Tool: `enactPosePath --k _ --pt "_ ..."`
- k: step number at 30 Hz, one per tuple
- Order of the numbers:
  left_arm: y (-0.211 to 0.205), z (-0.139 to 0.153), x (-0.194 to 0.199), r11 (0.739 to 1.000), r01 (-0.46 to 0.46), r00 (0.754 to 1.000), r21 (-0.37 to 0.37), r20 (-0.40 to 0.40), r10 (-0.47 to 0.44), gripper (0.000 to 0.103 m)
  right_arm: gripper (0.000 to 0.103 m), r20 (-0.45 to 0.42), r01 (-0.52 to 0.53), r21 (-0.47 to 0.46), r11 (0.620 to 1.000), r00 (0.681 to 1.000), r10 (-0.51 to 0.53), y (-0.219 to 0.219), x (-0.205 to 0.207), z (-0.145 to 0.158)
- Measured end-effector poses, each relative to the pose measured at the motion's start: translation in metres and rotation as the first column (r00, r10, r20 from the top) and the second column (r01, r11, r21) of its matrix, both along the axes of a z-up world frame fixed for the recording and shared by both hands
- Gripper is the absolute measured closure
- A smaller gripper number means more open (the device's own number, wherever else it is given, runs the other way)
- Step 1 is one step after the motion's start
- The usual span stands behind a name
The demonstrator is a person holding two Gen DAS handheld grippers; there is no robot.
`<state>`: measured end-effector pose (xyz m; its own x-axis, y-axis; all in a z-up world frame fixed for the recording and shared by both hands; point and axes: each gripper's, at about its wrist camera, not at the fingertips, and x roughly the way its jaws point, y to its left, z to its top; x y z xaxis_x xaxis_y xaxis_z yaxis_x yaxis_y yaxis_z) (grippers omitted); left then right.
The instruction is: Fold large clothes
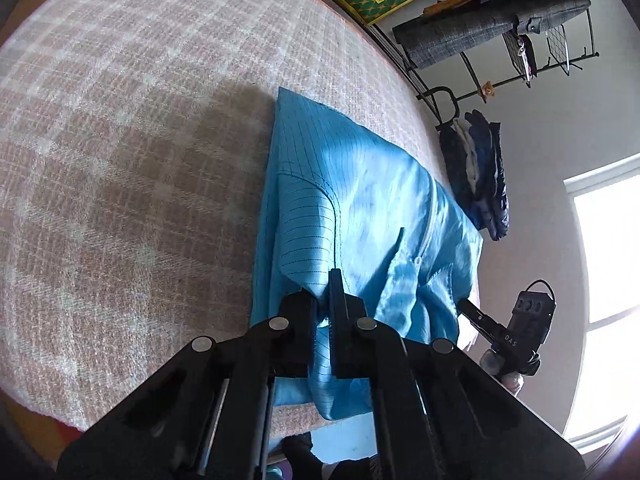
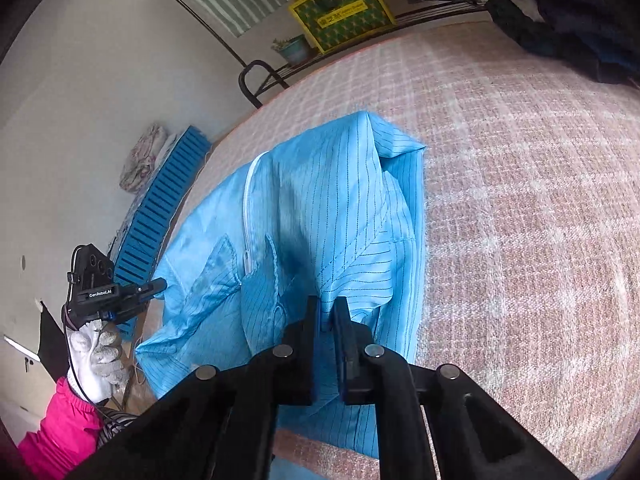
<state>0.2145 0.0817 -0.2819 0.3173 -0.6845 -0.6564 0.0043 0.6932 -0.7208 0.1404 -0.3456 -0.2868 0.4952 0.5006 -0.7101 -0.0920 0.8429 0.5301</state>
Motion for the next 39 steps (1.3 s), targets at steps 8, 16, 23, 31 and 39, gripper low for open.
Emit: enactPosePath --k 8,16,23,31,39 --pt "0.011 -0.025 -0.020 0.997 0.001 0.997 0.073 -0.076 0.005 0.102 0.102 -0.099 -0.012 0.010 1.000 0.995 0.013 -0.012 -0.026 -0.017" --pt "0.001 -0.021 -0.033 0.976 0.009 1.000 0.217 -0.029 -0.003 0.096 0.062 -0.054 -0.066 -0.047 0.997 0.997 0.063 -0.007 -0.022 -0.001" --pt "0.016 0.030 -0.048 0.947 -0.102 0.989 0.303 0.134 0.064 0.073 0.050 0.031 0.027 0.077 0.997 0.999 -0.030 -0.045 -0.006 0.019" --pt "-0.042 0.052 -0.021 0.936 -0.035 0.971 0.351 0.234 -0.051 0.073 0.082 -0.073 0.060 0.202 0.978 0.996 -0.046 -0.039 0.063 -0.023" --pt "-0.068 0.006 0.001 0.915 0.050 0.988 0.399 0.117 -0.104 0.073 0.048 -0.070 -0.067 0.277 0.959 0.993 0.090 -0.021 0.073 -0.038"
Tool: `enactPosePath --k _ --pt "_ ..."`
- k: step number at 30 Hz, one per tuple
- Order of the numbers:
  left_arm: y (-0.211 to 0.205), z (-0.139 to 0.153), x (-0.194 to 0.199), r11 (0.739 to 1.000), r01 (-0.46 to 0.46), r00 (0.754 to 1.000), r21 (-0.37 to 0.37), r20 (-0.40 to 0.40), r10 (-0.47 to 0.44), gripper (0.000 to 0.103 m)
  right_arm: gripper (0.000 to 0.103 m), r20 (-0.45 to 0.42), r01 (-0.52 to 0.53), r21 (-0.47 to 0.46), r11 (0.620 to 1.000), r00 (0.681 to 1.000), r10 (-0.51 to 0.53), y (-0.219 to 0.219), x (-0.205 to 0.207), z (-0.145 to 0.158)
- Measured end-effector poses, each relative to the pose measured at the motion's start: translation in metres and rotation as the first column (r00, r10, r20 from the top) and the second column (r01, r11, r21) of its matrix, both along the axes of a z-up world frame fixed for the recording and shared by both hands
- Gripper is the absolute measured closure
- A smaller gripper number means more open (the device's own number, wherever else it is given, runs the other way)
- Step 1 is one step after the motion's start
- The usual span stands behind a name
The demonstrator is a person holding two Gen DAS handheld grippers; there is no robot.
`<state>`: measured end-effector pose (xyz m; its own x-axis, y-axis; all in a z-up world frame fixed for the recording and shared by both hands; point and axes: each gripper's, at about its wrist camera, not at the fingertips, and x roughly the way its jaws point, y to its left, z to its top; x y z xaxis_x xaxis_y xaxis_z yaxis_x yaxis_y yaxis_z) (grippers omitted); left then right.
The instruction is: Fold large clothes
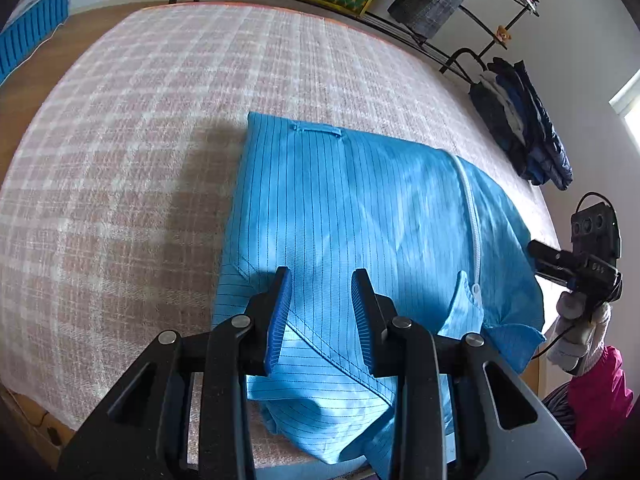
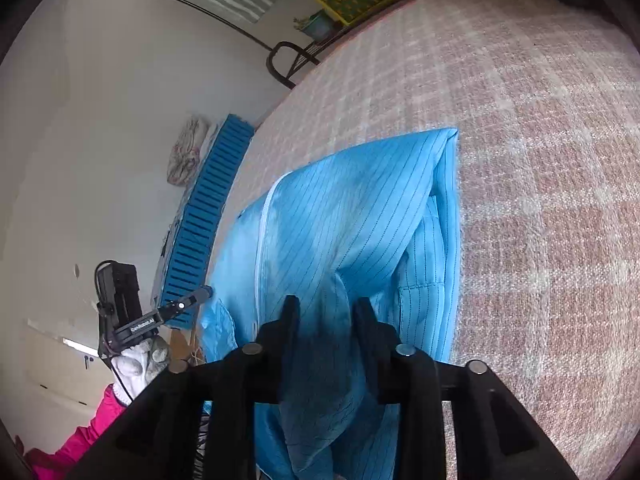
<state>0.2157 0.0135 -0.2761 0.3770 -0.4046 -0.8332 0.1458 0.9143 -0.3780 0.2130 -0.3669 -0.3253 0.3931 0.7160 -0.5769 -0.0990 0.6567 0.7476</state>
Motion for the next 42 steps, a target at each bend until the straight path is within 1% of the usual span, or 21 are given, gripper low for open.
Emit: enactPosePath --k 2,6,8,11,12,13,14,15,16,18,19,21,24,26,27,28,31,35,38,39,42 --pt "-0.001 -0.008 0.003 1.000 0.002 1.000 0.003 -0.016 -0.002 0.074 0.047 -0.008 0.059 0.044 0.997 0.998 -0.059 -0.019 0.008 -0.004" --pt "-0.003 -0.018 0.009 1.000 -0.003 0.999 0.002 -0.037 0.003 0.073 0.048 -0.090 0.151 0.147 0.977 0.986 -0.139 -0.049 0.027 -0.026" --pt "-0.008 -0.021 0.010 1.000 0.008 0.999 0.016 -0.040 -0.007 0.073 0.048 -0.100 0.147 0.179 0.973 0.986 -0.131 -0.049 0.038 -0.033" --pt "-0.015 -0.025 0.011 0.999 0.025 0.999 0.036 -0.039 -0.023 0.073 0.049 -0.088 0.119 0.174 0.978 0.991 -0.105 -0.038 0.048 -0.034" --pt "-0.016 -0.025 0.011 0.999 0.027 0.999 0.041 -0.038 -0.026 0.073 0.057 -0.079 0.121 0.160 0.980 0.991 -0.110 -0.036 0.051 -0.032" --pt "-0.017 -0.026 0.012 0.999 0.028 0.999 0.043 -0.038 -0.026 0.074 0.072 -0.072 0.129 0.147 0.981 0.990 -0.120 -0.035 0.053 -0.030" --pt "-0.019 -0.026 0.014 0.999 0.025 0.999 0.040 -0.040 -0.023 0.073 0.078 -0.066 0.141 0.141 0.980 0.989 -0.133 -0.035 0.058 -0.028" --pt "-0.021 -0.027 0.014 0.999 0.022 0.999 0.036 -0.041 -0.020 0.073 0.094 -0.054 0.150 0.130 0.980 0.988 -0.144 -0.036 0.060 -0.024" --pt "-0.024 -0.026 0.016 0.999 0.019 0.999 0.031 -0.042 -0.018 0.073 0.102 -0.030 0.149 0.096 0.984 0.989 -0.147 -0.036 0.066 -0.017" --pt "-0.026 -0.027 0.017 1.000 0.017 0.999 0.025 -0.042 -0.016 0.073 0.103 0.033 0.175 -0.091 0.980 0.984 -0.172 -0.039 0.061 -0.003" --pt "-0.024 -0.028 0.016 0.999 0.019 0.999 0.026 -0.040 -0.018 0.073 0.103 0.044 0.188 -0.150 0.971 0.982 -0.184 -0.039 0.062 -0.001" --pt "-0.025 -0.028 0.016 0.999 0.021 0.999 0.028 -0.039 -0.020 0.073 0.103 0.040 0.212 -0.139 0.967 0.977 -0.208 -0.044 0.061 0.002" --pt "-0.018 -0.027 0.015 1.000 0.011 0.999 0.002 -0.052 -0.011 0.073 0.096 0.071 0.233 -0.183 0.955 0.972 -0.223 -0.049 0.043 0.022" --pt "-0.011 -0.022 0.010 1.000 0.003 0.999 -0.019 -0.044 -0.004 0.073 0.080 0.105 0.202 -0.197 0.959 0.977 -0.185 -0.041 0.023 0.040" --pt "-0.007 -0.018 0.009 1.000 -0.001 0.999 -0.027 -0.034 0.000 0.073 0.067 0.118 0.178 -0.218 0.960 0.981 -0.155 -0.034 0.011 0.047" --pt "-0.004 -0.014 0.007 0.999 -0.003 1.000 -0.035 -0.025 0.002 0.073 0.058 0.132 0.153 -0.241 0.958 0.984 -0.124 -0.025 0.000 0.053" --pt "0.007 -0.001 0.002 0.998 -0.012 1.000 -0.065 0.005 0.013 0.073 0.049 0.117 0.098 -0.271 0.958 0.991 -0.069 -0.009 -0.029 0.051" --pt "0.031 0.008 -0.002 0.995 -0.058 0.998 -0.085 0.024 0.061 0.073 0.050 -0.017 0.032 -0.156 0.987 0.999 -0.035 -0.011 -0.053 0.021" --pt "0.053 0.006 -0.003 0.987 -0.114 0.993 -0.109 0.008 0.116 0.073 0.051 -0.050 -0.001 -0.120 0.993 0.999 -0.005 -0.008 -0.065 0.009" --pt "0.058 0.005 -0.003 0.984 -0.132 0.991 -0.120 -0.003 0.133 0.073 0.053 -0.056 -0.007 -0.105 0.994 0.998 0.001 -0.008 -0.068 0.005" --pt "0.071 -0.003 -0.003 0.974 -0.166 0.986 -0.156 -0.047 0.160 0.073 0.069 -0.064 -0.014 -0.092 0.996 0.998 0.008 -0.008 -0.077 0.001"
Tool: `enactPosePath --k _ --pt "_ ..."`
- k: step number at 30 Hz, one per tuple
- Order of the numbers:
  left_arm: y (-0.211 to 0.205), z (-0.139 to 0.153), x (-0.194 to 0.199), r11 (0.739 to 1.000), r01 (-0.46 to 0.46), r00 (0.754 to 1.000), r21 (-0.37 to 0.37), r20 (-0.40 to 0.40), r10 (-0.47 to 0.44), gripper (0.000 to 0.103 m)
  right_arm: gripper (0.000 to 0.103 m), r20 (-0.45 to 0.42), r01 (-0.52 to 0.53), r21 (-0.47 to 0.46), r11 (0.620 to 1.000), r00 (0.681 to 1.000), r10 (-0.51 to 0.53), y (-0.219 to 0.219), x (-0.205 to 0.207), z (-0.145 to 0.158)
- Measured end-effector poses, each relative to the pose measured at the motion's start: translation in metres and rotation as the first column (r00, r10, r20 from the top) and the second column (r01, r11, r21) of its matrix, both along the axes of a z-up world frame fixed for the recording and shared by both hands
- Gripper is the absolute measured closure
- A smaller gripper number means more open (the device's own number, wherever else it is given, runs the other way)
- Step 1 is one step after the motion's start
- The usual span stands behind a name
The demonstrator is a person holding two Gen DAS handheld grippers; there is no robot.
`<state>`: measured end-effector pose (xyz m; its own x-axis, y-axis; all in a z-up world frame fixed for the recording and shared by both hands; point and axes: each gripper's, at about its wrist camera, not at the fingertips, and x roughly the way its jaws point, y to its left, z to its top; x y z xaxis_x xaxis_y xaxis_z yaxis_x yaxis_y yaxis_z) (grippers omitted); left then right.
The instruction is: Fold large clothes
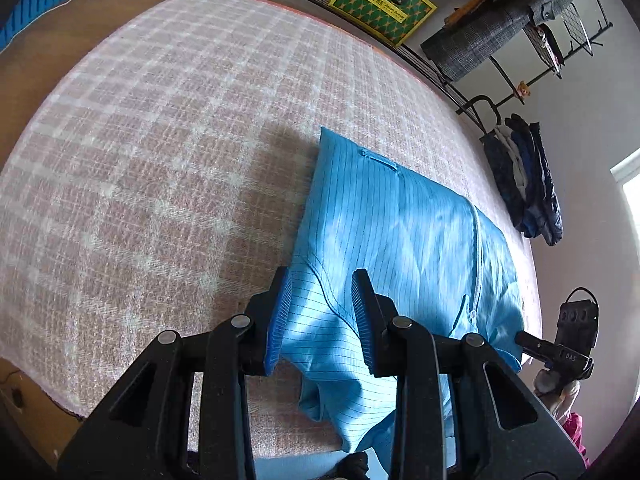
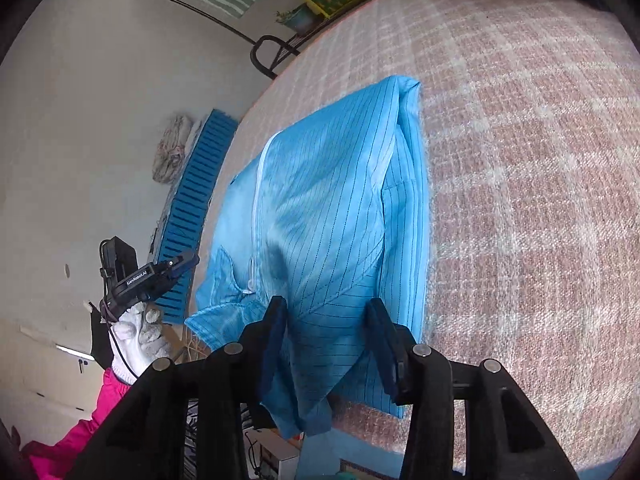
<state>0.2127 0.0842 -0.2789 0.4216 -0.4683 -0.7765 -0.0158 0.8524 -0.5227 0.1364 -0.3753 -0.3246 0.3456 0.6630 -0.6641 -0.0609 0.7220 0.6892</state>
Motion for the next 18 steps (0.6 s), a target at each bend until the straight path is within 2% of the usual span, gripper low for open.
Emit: enactPosePath --k 2,3,4,6,8,11,13,15,18 --pt "0.002 -0.004 -0.003 1.000 0.007 1.000 -0.029 -0.017 -0.008 0.073 0.084 -0.001 -0.008 0.004 1.000 1.000 0.008 0.001 -0.003 0.000" --pt "0.000 -0.005 -0.004 0.999 0.021 1.000 -0.033 -0.018 -0.022 0.073 0.097 0.000 -0.010 -0.008 1.000 1.000 0.010 0.002 -0.004 0.001" --pt "-0.003 -0.005 -0.007 0.999 0.041 0.999 -0.026 -0.016 -0.042 0.073 0.101 0.007 -0.008 -0.031 0.999 1.000 0.008 0.005 0.001 0.005" --pt "-0.012 -0.007 -0.016 0.996 0.092 0.996 0.004 -0.016 -0.092 0.073 0.102 0.030 0.001 -0.099 0.995 1.000 0.002 0.009 0.004 0.014" --pt "-0.024 -0.015 -0.024 0.989 0.140 0.990 0.038 -0.042 -0.138 0.073 0.103 0.004 0.007 -0.130 0.991 1.000 -0.006 0.011 0.009 0.008" --pt "-0.037 -0.033 -0.035 0.972 0.195 0.979 0.127 -0.088 -0.185 0.073 0.100 0.004 -0.040 -0.184 0.982 0.999 0.042 0.022 0.007 0.004" --pt "-0.038 -0.030 -0.037 0.967 0.202 0.979 0.154 -0.071 -0.193 0.073 0.089 0.012 -0.044 -0.224 0.974 0.999 0.048 0.023 0.007 0.010" --pt "-0.035 -0.018 -0.042 0.966 0.183 0.983 0.181 -0.031 -0.180 0.073 0.077 0.061 0.002 -0.231 0.973 0.998 0.012 0.016 0.004 0.025" --pt "-0.030 0.003 -0.046 0.971 0.163 0.984 0.172 0.040 -0.172 0.073 0.077 0.152 0.044 -0.200 0.979 0.988 -0.013 0.008 -0.002 0.047"
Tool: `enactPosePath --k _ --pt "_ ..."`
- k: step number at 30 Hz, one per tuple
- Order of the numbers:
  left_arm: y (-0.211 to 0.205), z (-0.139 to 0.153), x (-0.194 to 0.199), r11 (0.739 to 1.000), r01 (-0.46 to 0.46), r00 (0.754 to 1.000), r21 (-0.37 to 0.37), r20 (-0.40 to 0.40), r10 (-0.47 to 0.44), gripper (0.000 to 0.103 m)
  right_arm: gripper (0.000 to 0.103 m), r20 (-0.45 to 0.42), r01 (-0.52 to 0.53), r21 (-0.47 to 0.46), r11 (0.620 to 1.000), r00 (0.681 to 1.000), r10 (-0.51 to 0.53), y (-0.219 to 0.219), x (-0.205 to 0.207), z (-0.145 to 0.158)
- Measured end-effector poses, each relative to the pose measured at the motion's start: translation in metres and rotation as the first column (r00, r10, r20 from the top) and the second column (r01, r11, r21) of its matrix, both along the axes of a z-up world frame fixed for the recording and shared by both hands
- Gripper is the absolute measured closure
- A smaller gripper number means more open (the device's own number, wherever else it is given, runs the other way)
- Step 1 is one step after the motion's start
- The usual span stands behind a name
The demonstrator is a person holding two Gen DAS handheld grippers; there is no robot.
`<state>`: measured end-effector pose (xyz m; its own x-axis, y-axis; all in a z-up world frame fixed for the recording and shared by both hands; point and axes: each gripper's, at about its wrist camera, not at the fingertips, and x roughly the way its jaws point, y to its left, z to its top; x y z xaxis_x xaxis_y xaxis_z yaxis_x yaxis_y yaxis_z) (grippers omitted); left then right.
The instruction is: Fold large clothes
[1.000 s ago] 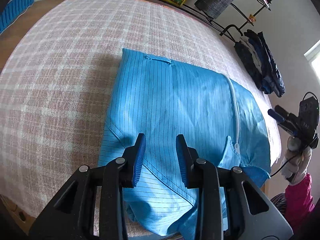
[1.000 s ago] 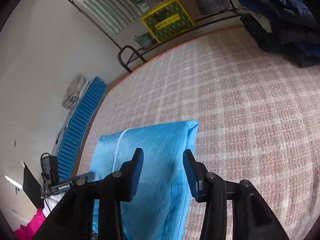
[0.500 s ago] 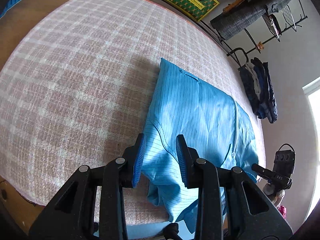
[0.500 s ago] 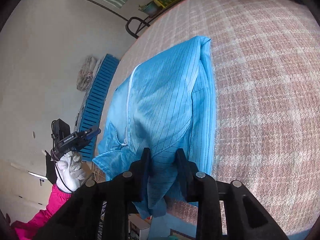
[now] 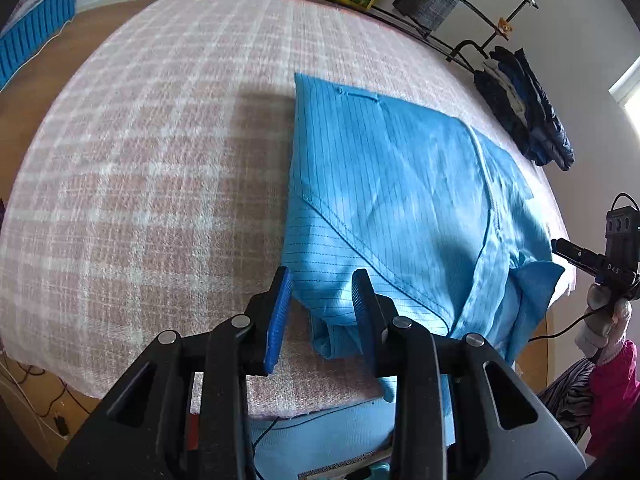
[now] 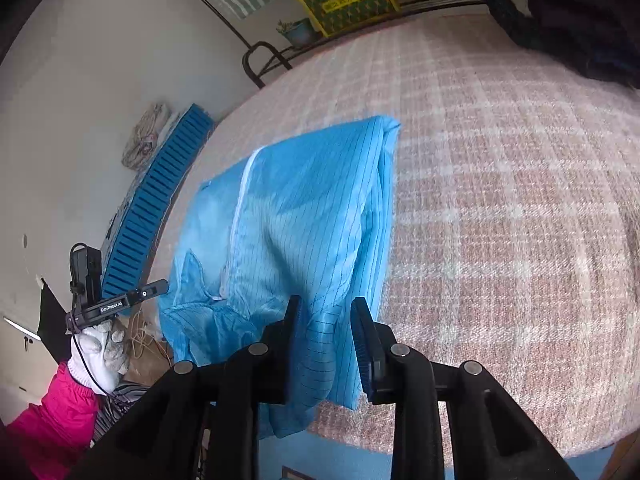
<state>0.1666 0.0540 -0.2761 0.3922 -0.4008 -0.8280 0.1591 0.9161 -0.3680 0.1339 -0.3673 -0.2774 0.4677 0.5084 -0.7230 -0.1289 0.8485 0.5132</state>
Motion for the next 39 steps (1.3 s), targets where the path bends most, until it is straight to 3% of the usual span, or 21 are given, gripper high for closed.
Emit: enactPosePath --k 3,6,9,12,14,16,21,25,28,36,37,38,39 --pt "-0.003 0.013 -0.003 1.000 0.006 0.999 0.006 0.053 -0.007 0.073 0.077 0.069 -0.041 0.018 0.999 0.997 0.039 0.007 -0.007 0.013" --pt "-0.008 0.020 -0.005 1.000 0.023 0.997 -0.011 0.067 -0.022 0.073 0.077 0.102 -0.155 0.005 0.988 0.983 0.154 0.029 -0.017 0.021" --pt "-0.016 0.023 -0.004 0.999 0.042 0.996 -0.022 0.074 -0.040 0.073 0.077 0.104 -0.312 0.016 0.950 0.945 0.309 0.058 -0.030 0.014" --pt "-0.026 0.027 -0.007 0.996 0.073 0.995 -0.042 0.077 -0.069 0.073 0.076 0.088 -0.378 -0.153 0.913 0.915 0.393 0.090 -0.041 0.005" --pt "-0.037 0.027 -0.013 0.993 0.101 0.993 -0.066 0.072 -0.096 0.073 0.070 0.074 -0.378 -0.209 0.902 0.914 0.400 0.093 -0.041 -0.007" --pt "-0.051 0.027 -0.022 0.984 0.137 0.990 -0.115 0.058 -0.131 0.073 0.069 0.074 -0.372 -0.207 0.905 0.916 0.394 0.091 -0.037 -0.009" --pt "-0.102 0.014 -0.047 0.929 0.232 0.969 -0.289 -0.012 -0.246 0.073 0.070 0.057 -0.373 -0.161 0.914 0.921 0.386 0.089 -0.011 -0.013" --pt "-0.146 0.001 -0.057 0.921 0.282 0.953 -0.268 -0.030 -0.301 0.073 0.089 0.023 -0.349 -0.097 0.932 0.935 0.353 0.085 0.010 -0.023" --pt "-0.163 -0.012 -0.054 0.921 0.275 0.952 -0.275 -0.056 -0.301 0.073 0.098 0.024 -0.341 -0.038 0.939 0.939 0.342 0.079 0.015 -0.024" --pt "-0.185 -0.029 -0.044 0.910 0.250 0.950 -0.331 -0.095 -0.296 0.073 0.103 0.030 -0.340 -0.046 0.939 0.939 0.342 0.080 0.012 -0.024" --pt "-0.185 -0.030 -0.044 0.909 0.244 0.951 -0.339 -0.097 -0.292 0.077 0.103 0.028 -0.334 -0.058 0.941 0.941 0.336 0.079 0.011 -0.024" --pt "-0.184 -0.033 -0.044 0.906 0.239 0.951 -0.350 -0.104 -0.291 0.096 0.103 0.025 -0.324 -0.065 0.944 0.945 0.326 0.078 0.013 -0.023" --pt "-0.184 -0.034 -0.045 0.904 0.240 0.950 -0.354 -0.108 -0.294 0.101 0.103 0.023 -0.314 -0.063 0.947 0.948 0.316 0.076 0.014 -0.023"
